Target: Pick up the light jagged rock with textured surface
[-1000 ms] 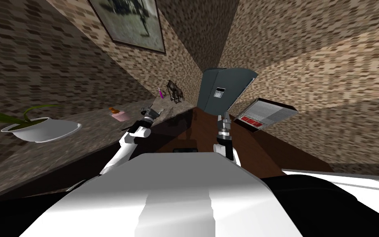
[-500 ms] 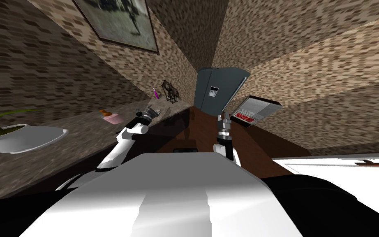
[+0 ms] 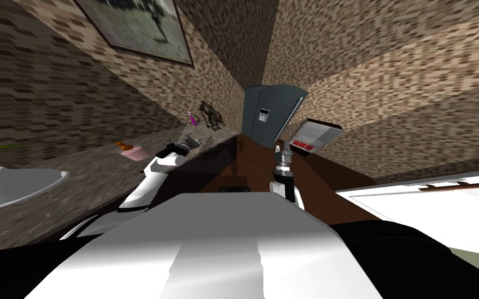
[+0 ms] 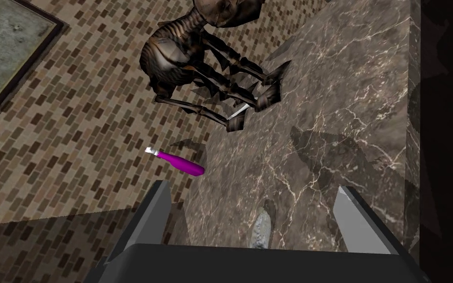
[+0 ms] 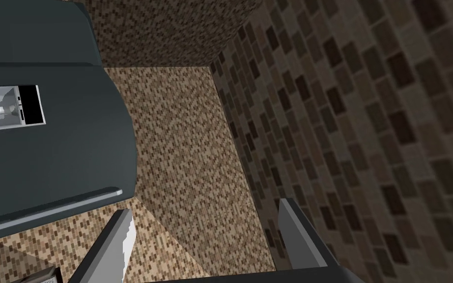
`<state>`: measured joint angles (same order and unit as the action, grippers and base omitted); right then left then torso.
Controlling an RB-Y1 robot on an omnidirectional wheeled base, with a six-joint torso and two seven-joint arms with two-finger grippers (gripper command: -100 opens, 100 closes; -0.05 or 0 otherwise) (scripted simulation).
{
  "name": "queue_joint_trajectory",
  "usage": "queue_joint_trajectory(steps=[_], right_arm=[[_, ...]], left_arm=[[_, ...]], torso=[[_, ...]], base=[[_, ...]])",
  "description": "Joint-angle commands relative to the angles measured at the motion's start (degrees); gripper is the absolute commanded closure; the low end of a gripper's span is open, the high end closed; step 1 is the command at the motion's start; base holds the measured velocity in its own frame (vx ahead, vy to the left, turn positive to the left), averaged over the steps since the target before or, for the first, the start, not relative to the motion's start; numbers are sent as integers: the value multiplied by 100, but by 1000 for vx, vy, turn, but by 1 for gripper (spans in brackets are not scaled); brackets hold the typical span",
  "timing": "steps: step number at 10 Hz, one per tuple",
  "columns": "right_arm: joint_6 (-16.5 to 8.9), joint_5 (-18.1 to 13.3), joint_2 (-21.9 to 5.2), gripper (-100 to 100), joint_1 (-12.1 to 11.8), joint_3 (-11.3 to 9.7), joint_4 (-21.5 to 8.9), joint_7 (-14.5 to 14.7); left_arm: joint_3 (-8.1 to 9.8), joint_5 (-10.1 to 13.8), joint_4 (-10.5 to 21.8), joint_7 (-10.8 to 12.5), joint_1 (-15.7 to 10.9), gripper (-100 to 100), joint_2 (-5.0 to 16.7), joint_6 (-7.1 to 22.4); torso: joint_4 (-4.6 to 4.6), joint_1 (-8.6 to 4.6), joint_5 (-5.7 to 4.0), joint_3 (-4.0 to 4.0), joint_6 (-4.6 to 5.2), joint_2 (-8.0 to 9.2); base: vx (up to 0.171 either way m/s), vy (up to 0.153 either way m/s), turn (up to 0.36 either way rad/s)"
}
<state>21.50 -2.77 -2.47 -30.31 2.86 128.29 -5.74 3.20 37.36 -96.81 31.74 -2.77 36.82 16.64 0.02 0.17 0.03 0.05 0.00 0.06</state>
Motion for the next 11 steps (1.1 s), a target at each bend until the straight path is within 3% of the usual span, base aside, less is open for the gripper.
queue_joint_trajectory(steps=[1, 2, 3, 6, 8, 11], right_arm=[[0, 0, 0, 0, 0, 0, 0, 0], [0, 0, 0, 0, -1, 1, 0, 0], [0, 0, 0, 0, 0, 0, 0, 0], [0, 0, 0, 0, -1, 1, 0, 0], [0, 0, 0, 0, -2, 1, 0, 0], [0, 0, -1, 0, -2, 1, 0, 0]], left_arm=[[-6, 115, 146, 89, -106, -100, 94, 212], [31, 296, 332, 252, -244, -100, 234, 440], [31, 296, 332, 252, -244, -100, 234, 542], [105, 635, 689, 569, -495, -100, 504, 1020], [105, 635, 689, 569, -495, -100, 504, 1204], [176, 937, 1022, 871, -709, -100, 757, 1745]], torso=[[0, 0, 0, 0, 0, 0], [0, 5, 1, 0, -5, -1], [0, 10, 2, -1, -2, -2], [-1, 16, 5, -3, -7, -6], [-2, 16, 5, -5, -6, -8], [-2, 18, 5, -5, -8, -9]], base=[[-13, 30, -125], [-12, 39, -181], [-10, 44, -112], [0, 58, -173], [5, 39, -76], [6, 67, -175]])
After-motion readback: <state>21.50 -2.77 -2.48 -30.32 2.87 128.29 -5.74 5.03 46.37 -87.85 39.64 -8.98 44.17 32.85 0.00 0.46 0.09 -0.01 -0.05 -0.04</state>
